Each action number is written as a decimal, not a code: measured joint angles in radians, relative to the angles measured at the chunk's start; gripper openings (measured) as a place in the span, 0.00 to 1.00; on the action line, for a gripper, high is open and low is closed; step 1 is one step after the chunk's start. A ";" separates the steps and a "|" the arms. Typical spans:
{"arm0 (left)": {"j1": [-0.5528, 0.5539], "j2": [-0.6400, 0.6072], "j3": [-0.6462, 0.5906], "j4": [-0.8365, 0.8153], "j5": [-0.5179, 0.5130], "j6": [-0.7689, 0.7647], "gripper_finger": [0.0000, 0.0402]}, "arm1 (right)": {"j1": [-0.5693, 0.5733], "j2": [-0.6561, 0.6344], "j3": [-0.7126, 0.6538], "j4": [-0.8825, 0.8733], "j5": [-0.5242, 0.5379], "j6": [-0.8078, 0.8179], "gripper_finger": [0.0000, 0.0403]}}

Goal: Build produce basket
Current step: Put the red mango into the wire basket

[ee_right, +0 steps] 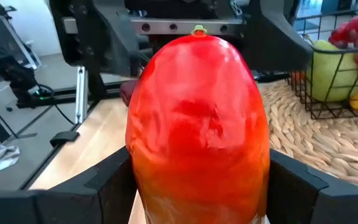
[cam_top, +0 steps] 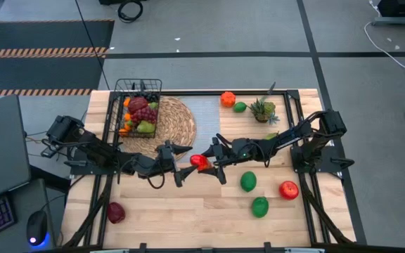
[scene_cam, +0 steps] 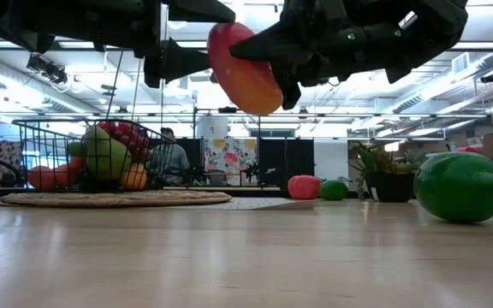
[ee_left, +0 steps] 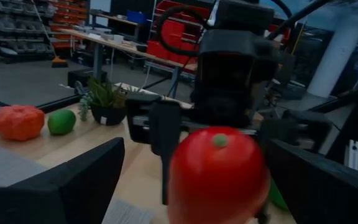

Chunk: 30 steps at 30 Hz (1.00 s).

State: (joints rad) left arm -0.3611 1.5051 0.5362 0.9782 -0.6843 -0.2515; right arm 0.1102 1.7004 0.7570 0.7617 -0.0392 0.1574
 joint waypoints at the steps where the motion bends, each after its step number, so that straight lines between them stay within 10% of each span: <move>1: 0.000 0.000 0.000 0.000 0.002 0.000 0.98 | 0.002 0.000 0.000 0.004 0.000 0.000 0.70; 22: 0.035 0.177 0.154 -0.009 0.020 0.002 0.98 | 0.009 0.001 -0.002 0.008 -0.014 0.004 0.70; 30: 0.035 0.181 0.155 -0.025 -0.003 0.002 0.81 | 0.008 0.001 -0.001 -0.014 0.001 0.004 0.70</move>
State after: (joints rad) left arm -0.3264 1.6863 0.6910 0.9527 -0.6872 -0.2497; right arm 0.1181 1.7012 0.7559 0.7480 -0.0379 0.1618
